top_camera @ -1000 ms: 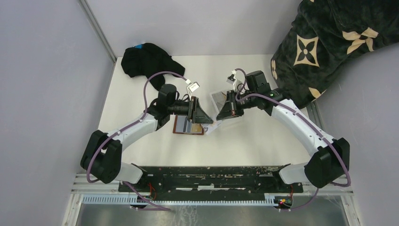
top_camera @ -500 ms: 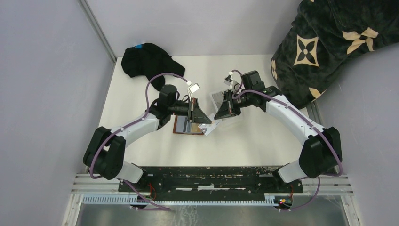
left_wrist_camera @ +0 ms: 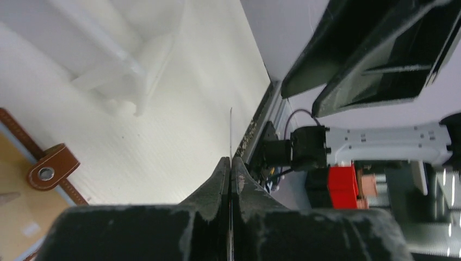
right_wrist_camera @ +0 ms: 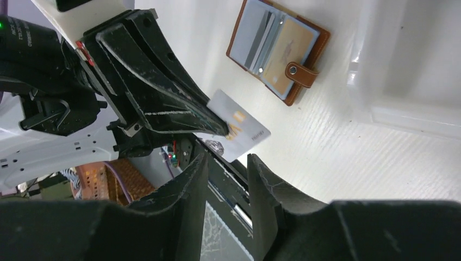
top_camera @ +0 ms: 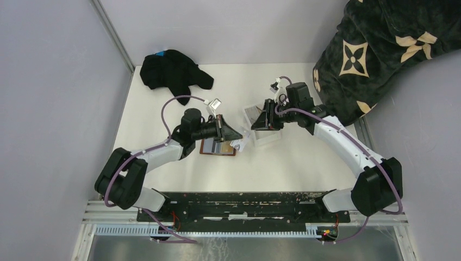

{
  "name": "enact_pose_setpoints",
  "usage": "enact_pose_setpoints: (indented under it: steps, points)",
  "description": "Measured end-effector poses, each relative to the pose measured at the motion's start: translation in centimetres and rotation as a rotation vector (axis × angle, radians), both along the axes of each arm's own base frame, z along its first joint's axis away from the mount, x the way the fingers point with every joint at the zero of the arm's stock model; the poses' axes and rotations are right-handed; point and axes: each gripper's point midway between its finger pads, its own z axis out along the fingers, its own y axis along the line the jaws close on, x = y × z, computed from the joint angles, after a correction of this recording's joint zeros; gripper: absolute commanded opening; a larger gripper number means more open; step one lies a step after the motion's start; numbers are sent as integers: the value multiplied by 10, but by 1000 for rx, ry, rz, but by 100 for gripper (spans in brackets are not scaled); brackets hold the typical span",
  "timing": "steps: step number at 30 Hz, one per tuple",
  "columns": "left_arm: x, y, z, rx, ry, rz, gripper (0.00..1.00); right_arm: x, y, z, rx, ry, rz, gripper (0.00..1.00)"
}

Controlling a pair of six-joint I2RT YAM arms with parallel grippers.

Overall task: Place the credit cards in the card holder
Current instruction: Pick up the credit card from the storage box.

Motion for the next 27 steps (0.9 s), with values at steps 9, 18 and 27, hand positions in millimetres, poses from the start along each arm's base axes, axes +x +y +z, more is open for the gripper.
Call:
enact_pose_setpoints:
  steps: [9,18,27]
  points:
    - [25,17,6,-97,76,314,3,-3,3,-25,-15,-20,-102,39]
    - [34,12,29,-205,87,385,3,-2,26,-33,39,-21,-126,39]
    - [39,12,28,-248,133,416,3,10,37,-27,118,-25,-155,36]
